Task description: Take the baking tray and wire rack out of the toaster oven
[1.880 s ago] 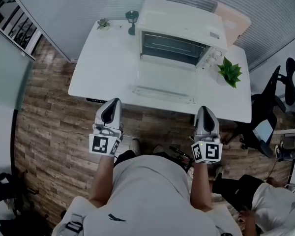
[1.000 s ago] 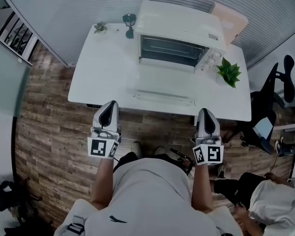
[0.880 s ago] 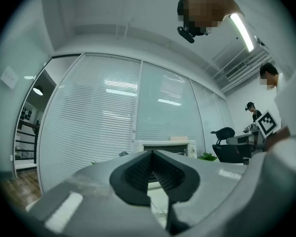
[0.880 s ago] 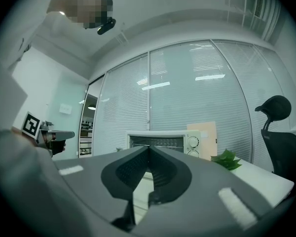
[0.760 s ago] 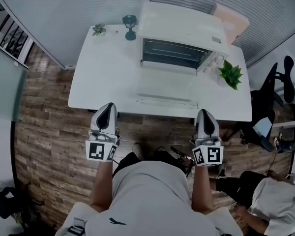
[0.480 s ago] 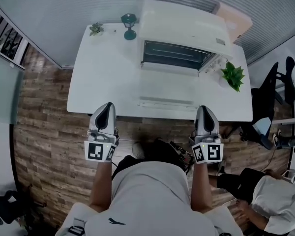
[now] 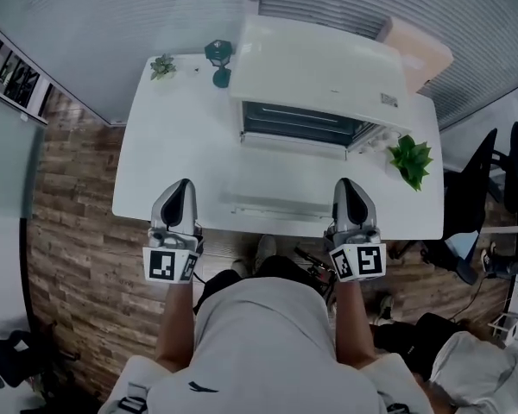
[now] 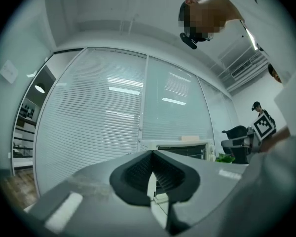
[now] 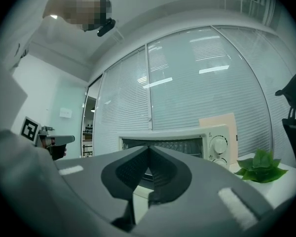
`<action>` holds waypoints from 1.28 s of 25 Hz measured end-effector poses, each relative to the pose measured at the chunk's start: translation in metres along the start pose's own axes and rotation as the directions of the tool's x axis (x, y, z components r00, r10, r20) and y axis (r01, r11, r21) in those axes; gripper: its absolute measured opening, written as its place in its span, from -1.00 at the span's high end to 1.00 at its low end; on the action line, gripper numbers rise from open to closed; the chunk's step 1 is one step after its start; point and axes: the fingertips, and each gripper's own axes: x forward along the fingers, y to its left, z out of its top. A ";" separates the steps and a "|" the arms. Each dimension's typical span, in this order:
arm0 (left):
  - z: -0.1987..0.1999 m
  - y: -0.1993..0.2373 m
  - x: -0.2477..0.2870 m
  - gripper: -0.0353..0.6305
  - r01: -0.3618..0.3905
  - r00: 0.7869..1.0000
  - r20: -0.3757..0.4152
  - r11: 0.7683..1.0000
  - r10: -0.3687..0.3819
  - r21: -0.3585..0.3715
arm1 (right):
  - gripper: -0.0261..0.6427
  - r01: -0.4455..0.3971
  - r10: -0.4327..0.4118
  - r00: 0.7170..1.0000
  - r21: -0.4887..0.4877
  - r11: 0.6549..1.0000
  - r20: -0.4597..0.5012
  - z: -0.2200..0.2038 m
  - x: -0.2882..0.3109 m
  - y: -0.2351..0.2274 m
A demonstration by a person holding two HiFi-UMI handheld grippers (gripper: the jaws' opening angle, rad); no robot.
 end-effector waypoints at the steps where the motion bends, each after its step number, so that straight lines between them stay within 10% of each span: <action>1: 0.000 0.000 0.002 0.88 -0.008 1.000 0.005 1.000 0.008 -0.005 | 0.92 -0.011 0.011 1.000 0.002 1.000 0.001 0.000 0.005 -0.002; 5: -0.004 0.003 0.003 0.88 -0.041 0.999 0.007 0.999 0.041 -0.013 | 0.92 -0.037 0.036 0.999 0.074 0.997 0.016 0.001 0.024 -0.010; 9: -0.008 0.007 0.001 0.88 -0.053 0.999 -0.002 0.998 0.053 -0.024 | 0.92 -0.032 0.017 0.999 0.358 0.933 0.047 0.002 0.038 -0.022; 15: -0.005 0.015 0.003 0.88 -0.032 0.999 -0.001 0.999 0.032 -0.037 | 0.20 -0.155 0.028 0.985 0.812 0.562 0.169 -0.009 0.069 -0.019; 18: -0.007 0.021 0.001 0.88 -0.026 1.000 -0.012 0.999 0.026 -0.034 | 0.17 -0.142 -0.039 0.984 0.898 0.417 0.174 -0.029 0.080 -0.023; 24: -0.013 0.028 -0.004 0.88 -0.015 0.999 -0.030 0.999 0.014 -0.032 | 0.38 -0.052 -0.102 0.989 0.910 0.411 0.103 -0.067 0.120 -0.032; 32: -0.011 0.037 -0.012 0.88 -0.025 0.999 -0.041 1.000 0.024 -0.016 | 0.44 -0.055 -0.198 0.974 0.963 0.264 0.110 -0.076 0.190 -0.053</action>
